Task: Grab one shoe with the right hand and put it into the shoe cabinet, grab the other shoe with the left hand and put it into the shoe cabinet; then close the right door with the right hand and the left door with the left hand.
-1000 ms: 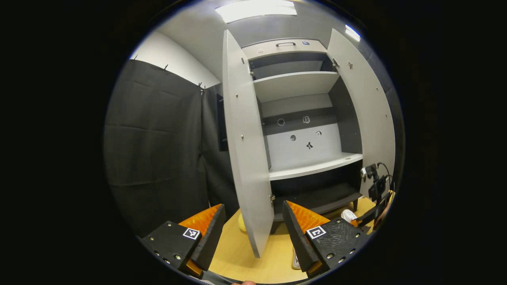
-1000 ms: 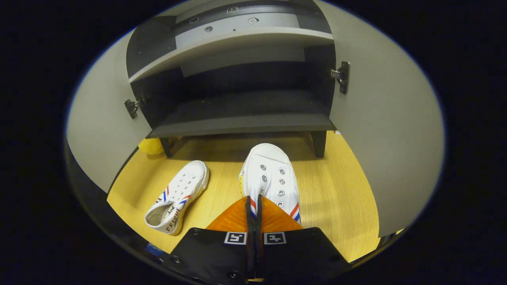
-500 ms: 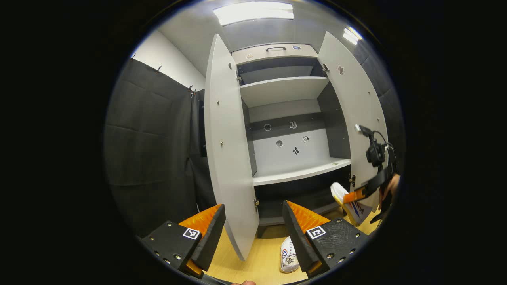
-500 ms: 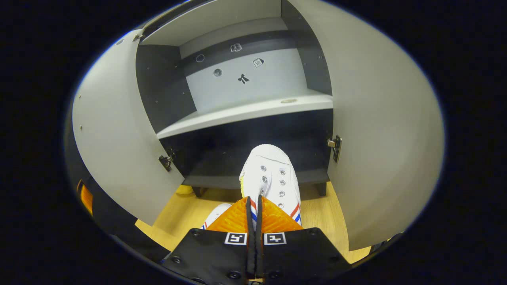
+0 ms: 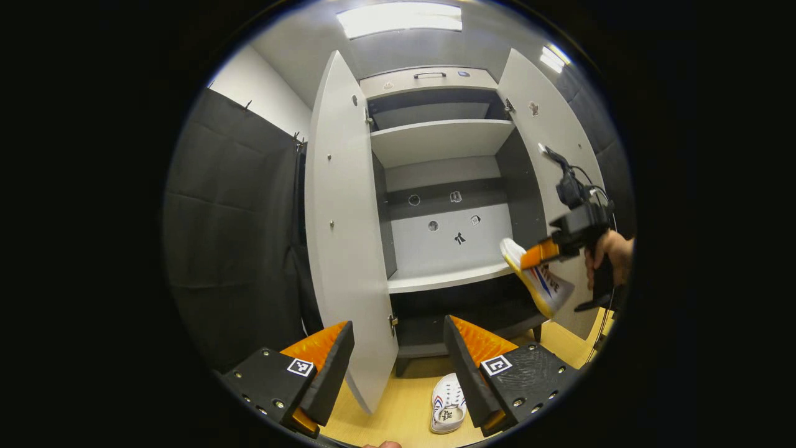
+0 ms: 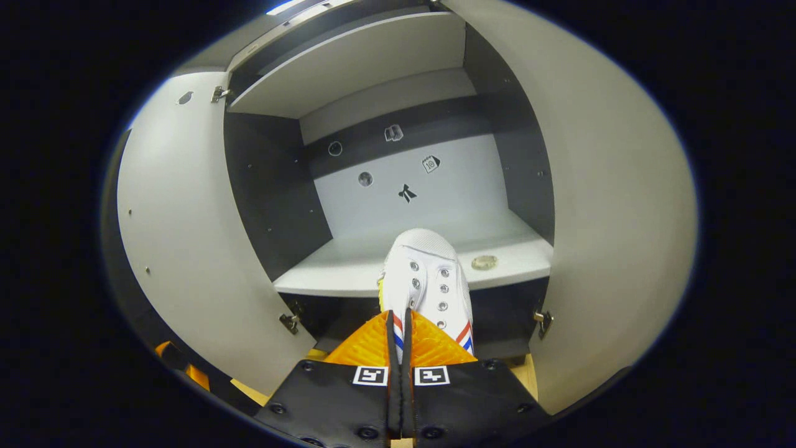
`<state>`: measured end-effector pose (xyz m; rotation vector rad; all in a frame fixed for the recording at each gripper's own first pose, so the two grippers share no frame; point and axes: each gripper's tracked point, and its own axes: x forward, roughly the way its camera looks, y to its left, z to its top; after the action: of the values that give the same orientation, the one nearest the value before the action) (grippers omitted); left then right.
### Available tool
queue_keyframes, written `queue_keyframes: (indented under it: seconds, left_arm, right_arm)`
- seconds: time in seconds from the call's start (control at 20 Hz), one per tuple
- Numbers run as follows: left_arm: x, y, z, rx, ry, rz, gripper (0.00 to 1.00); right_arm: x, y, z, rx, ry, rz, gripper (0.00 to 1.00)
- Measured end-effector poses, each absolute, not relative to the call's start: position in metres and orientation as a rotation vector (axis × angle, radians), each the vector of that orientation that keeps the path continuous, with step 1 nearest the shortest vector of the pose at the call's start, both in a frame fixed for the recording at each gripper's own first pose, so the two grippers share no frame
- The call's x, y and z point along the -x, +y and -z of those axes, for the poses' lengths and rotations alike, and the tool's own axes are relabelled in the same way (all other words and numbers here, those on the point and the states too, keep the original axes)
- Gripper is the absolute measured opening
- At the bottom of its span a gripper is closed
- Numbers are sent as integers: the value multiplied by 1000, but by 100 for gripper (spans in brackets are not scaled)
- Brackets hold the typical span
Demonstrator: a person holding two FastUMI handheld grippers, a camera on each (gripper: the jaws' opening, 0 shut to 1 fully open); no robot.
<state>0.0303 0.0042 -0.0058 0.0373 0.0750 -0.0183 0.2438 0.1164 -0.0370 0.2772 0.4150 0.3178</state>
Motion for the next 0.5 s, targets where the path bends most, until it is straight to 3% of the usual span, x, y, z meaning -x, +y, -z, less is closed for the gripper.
queue_keyframes:
  seconds: [0.5]
  left_arm:
    - [-44, 11, 19, -29, 112, -1, 79]
  right_arm:
    - [-375, 115, -11, -316, 289, -229, 1]
